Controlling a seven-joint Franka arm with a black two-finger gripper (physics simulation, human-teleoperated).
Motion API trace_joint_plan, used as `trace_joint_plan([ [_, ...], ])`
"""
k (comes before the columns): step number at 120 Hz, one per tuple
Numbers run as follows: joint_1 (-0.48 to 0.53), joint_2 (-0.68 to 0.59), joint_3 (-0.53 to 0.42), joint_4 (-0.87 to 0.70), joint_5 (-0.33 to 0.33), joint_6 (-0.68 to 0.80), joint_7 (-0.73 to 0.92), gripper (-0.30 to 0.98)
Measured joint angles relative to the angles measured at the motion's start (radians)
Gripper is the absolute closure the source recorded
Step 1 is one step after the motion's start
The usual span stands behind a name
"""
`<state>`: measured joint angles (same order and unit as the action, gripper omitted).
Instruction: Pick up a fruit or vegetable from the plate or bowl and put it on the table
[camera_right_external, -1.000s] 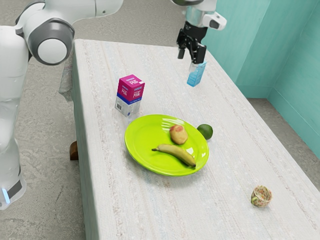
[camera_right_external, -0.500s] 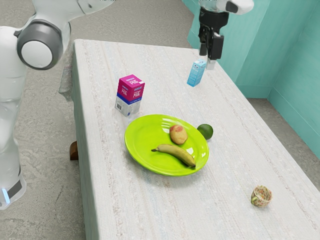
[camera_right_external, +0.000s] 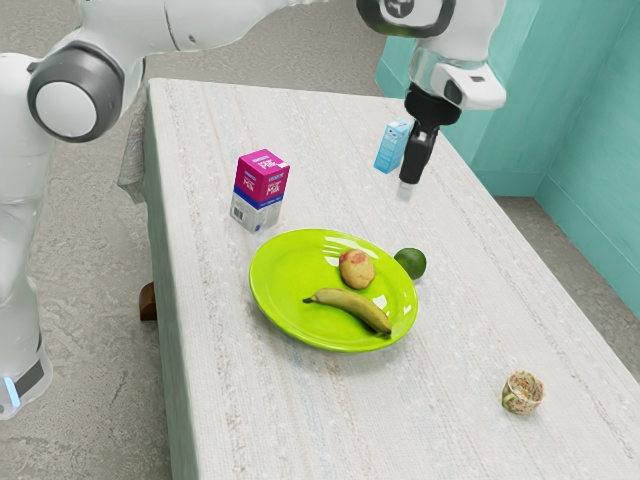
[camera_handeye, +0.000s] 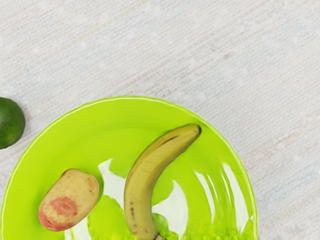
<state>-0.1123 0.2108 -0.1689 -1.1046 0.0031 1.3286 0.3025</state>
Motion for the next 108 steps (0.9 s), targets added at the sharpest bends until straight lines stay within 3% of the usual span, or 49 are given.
trace_joint_plan([
  [39,0.0,-0.103,0.003,-0.483,-0.02,0.3,0.222,0.0],
  [76,0.008,-0.105,0.045,-0.619,-0.024,0.481,0.371,0.0],
  [108,0.001,-0.128,0.046,-0.713,-0.024,0.555,0.45,0.0],
])
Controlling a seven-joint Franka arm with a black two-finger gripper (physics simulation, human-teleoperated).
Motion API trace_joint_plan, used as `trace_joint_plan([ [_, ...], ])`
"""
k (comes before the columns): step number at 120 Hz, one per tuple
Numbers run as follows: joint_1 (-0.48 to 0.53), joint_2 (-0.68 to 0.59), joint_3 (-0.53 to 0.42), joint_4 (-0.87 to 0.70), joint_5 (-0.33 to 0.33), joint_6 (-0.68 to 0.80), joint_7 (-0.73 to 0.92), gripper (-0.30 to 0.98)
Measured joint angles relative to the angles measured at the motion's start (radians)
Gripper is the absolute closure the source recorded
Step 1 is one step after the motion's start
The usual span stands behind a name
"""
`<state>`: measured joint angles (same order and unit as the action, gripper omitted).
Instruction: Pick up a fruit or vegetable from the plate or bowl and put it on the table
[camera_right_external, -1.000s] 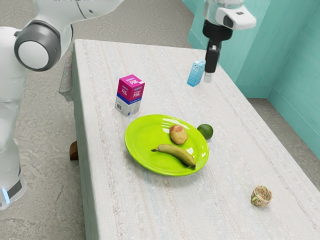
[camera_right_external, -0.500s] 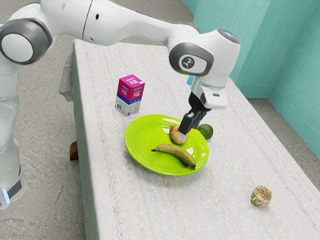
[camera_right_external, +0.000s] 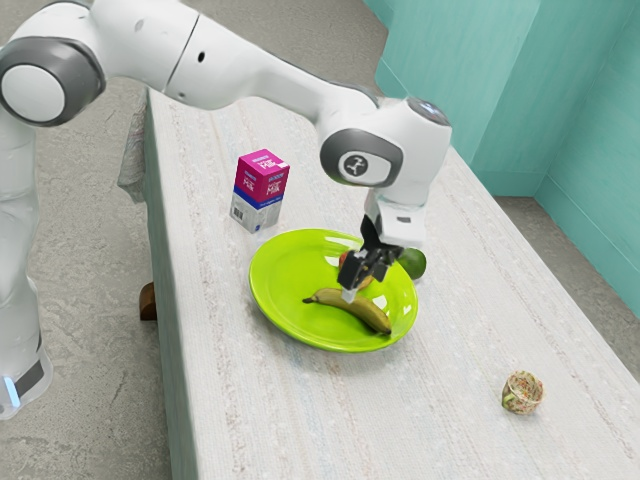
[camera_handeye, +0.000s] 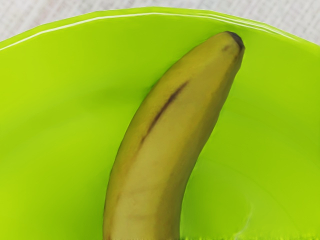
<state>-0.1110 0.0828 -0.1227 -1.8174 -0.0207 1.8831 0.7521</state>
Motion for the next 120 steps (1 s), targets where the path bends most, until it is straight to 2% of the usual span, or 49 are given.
trace_joint_plan([
  [50,-0.001,-0.006,-0.001,-0.076,0.005,0.073,0.072,0.0],
  [120,-0.001,-0.005,-0.002,-0.105,-0.001,0.11,0.112,0.0],
])
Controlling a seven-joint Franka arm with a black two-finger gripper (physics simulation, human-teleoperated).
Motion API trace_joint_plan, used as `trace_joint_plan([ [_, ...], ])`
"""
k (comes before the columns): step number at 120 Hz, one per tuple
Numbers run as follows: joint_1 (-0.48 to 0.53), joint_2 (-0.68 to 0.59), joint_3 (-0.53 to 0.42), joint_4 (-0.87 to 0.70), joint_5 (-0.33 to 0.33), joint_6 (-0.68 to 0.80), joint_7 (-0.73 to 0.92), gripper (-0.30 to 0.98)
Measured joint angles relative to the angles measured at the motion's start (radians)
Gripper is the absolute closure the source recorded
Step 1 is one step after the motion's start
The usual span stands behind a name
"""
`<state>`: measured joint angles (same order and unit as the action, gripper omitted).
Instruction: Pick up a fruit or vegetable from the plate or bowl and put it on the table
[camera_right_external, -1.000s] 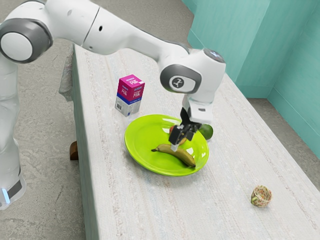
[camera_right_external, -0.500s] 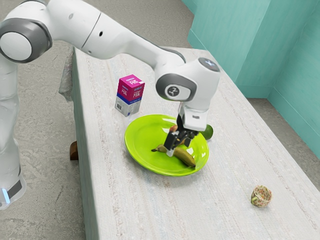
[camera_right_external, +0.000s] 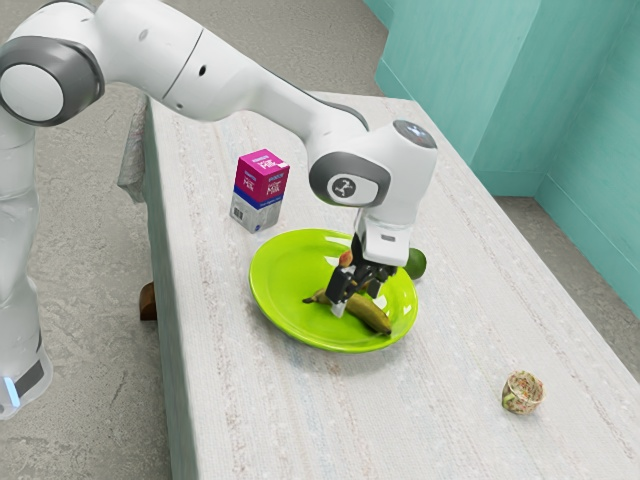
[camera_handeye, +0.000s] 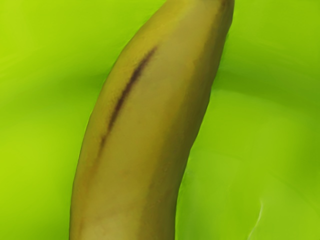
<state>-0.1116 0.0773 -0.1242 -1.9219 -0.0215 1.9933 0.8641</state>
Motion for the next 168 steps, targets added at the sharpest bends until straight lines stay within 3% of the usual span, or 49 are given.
trace_joint_plan([
  [49,0.0,0.006,-0.002,-0.012,-0.008,-0.01,0.009,0.01],
  [86,0.0,0.003,-0.002,-0.022,-0.005,-0.014,-0.008,0.48],
  [131,0.006,-0.019,-0.013,0.019,-0.002,-0.028,-0.031,0.52],
  [140,0.023,-0.024,-0.044,0.052,-0.001,-0.046,-0.034,0.52],
  [149,0.088,0.045,-0.203,0.201,0.007,-0.07,-0.04,0.51],
  [156,0.006,0.1,-0.294,0.311,0.026,-0.094,-0.047,0.51],
  [168,-0.059,0.139,-0.353,0.371,0.047,-0.122,-0.059,0.52],
])
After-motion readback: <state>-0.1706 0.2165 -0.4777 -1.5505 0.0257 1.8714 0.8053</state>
